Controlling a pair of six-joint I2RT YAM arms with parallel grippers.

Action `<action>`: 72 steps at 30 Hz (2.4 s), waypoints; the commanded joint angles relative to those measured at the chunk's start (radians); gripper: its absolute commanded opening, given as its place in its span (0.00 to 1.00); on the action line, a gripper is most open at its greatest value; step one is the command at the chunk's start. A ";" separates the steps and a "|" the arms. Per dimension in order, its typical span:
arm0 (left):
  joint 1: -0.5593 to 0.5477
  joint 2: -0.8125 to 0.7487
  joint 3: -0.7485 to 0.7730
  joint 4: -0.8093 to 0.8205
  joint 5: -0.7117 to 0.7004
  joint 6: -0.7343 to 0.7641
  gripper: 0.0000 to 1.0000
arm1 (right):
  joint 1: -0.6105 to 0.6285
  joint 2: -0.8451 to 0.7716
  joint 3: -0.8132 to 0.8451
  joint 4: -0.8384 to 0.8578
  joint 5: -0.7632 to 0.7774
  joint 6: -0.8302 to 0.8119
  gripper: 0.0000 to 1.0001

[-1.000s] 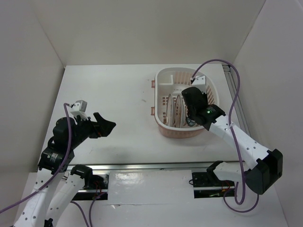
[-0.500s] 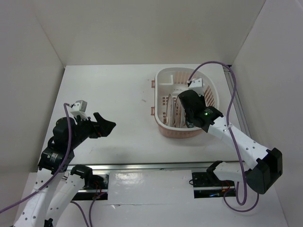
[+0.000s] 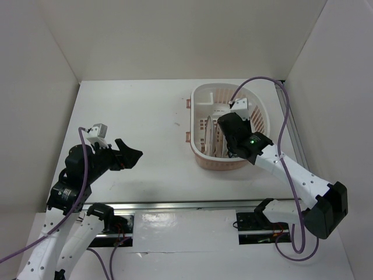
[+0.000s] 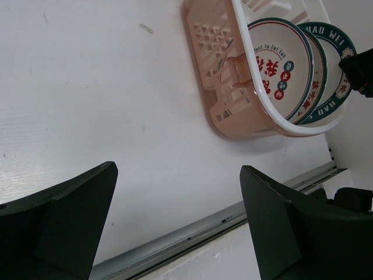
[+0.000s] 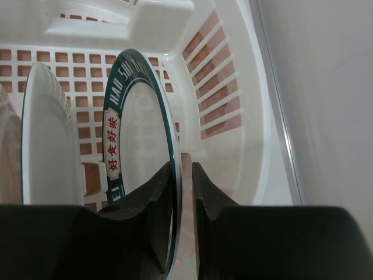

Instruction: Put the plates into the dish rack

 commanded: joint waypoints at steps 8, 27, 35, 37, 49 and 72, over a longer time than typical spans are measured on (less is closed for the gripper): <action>-0.002 -0.002 -0.001 0.035 0.015 0.027 1.00 | 0.033 -0.004 0.004 0.018 0.054 0.028 0.35; -0.002 0.016 0.008 0.035 0.024 0.027 1.00 | 0.083 0.023 0.146 -0.172 0.089 0.161 0.84; 0.017 0.025 0.008 0.035 0.024 0.027 1.00 | 0.144 0.042 0.316 -0.358 0.160 0.245 1.00; 0.017 0.025 0.008 0.035 0.033 0.027 1.00 | 0.164 0.042 0.368 -0.372 0.160 0.245 1.00; 0.017 0.070 0.106 -0.067 -0.091 0.036 1.00 | 0.316 -0.187 0.370 -0.358 -0.096 0.251 1.00; 0.017 0.009 0.409 -0.421 -0.393 0.116 1.00 | 0.316 -0.541 0.324 -0.725 -0.186 0.456 1.00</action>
